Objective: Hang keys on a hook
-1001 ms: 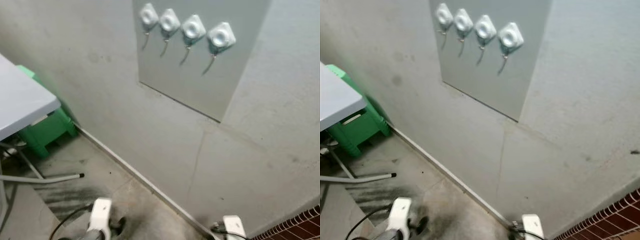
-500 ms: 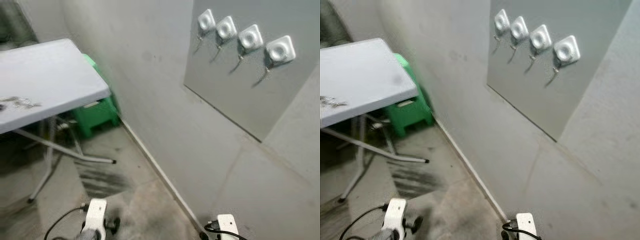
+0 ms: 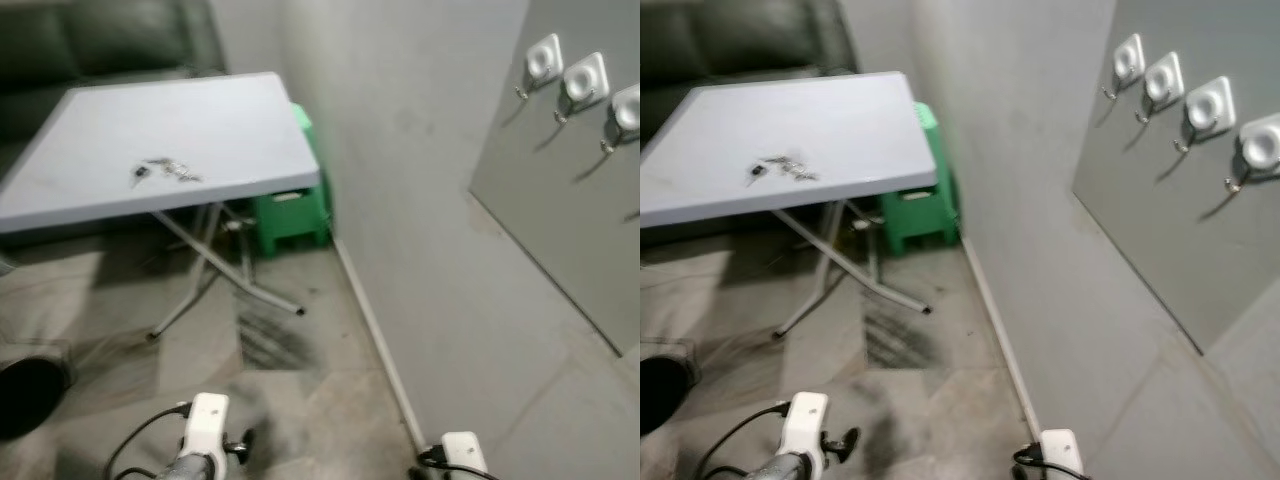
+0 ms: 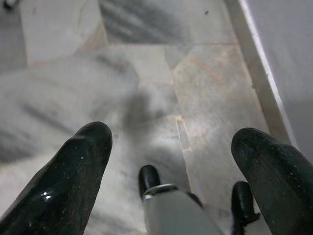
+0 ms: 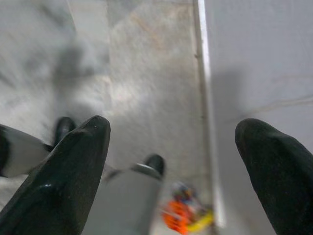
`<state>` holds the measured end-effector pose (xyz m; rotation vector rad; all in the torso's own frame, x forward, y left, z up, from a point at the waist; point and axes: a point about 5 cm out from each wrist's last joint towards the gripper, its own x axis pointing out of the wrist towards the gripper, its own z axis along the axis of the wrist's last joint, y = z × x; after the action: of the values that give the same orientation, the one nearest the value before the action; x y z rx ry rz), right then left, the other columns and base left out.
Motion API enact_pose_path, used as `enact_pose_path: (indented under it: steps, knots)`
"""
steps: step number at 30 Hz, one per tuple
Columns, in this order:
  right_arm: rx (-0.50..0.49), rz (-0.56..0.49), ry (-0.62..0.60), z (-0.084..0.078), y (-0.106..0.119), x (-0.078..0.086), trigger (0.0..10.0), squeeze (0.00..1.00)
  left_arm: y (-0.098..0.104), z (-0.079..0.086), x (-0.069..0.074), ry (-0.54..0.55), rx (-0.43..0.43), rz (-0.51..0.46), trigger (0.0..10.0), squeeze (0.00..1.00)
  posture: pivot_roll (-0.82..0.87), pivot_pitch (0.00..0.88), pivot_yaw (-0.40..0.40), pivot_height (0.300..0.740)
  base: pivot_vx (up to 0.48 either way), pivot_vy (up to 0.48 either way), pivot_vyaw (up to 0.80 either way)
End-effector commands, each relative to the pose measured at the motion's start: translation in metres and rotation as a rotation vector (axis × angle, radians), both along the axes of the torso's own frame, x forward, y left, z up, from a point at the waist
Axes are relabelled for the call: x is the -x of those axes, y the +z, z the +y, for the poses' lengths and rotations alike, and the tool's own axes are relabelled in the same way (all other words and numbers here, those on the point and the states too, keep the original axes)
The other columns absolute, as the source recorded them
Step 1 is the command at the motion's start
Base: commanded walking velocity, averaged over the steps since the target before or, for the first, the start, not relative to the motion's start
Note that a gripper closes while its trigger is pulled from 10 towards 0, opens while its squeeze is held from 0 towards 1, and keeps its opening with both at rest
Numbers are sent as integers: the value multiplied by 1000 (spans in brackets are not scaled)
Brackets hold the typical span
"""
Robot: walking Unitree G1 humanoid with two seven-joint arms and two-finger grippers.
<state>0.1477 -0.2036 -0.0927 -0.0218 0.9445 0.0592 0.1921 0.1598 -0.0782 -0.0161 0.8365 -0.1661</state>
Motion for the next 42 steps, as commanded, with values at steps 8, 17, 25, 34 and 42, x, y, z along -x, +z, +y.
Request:
enact_pose_path:
  steps: [8,17,25,34,42]
  knots:
    - [-57,-21,-9,12,1,-5,10000,0,1,11,0,9,-20,4,10000,0,-55,0,6,740,0,0,608]
    - [-67,-24,-31,10,0,-3,10000,0,2,11,-2,7,-10,-3,10000,0,-60,0,10,740,0,0,0]
    - [-70,-19,-39,8,0,0,10000,0,2,10,-3,12,1,-4,10000,0,-60,0,11,740,0,0,0]
    - [-80,-22,-41,10,0,-1,10000,0,2,9,-3,19,16,-1,10000,0,-59,0,6,740,0,378,0]
    - [-82,-24,-42,8,0,-2,10000,0,2,9,-3,27,21,-4,10000,0,-56,0,5,740,0,476,0]
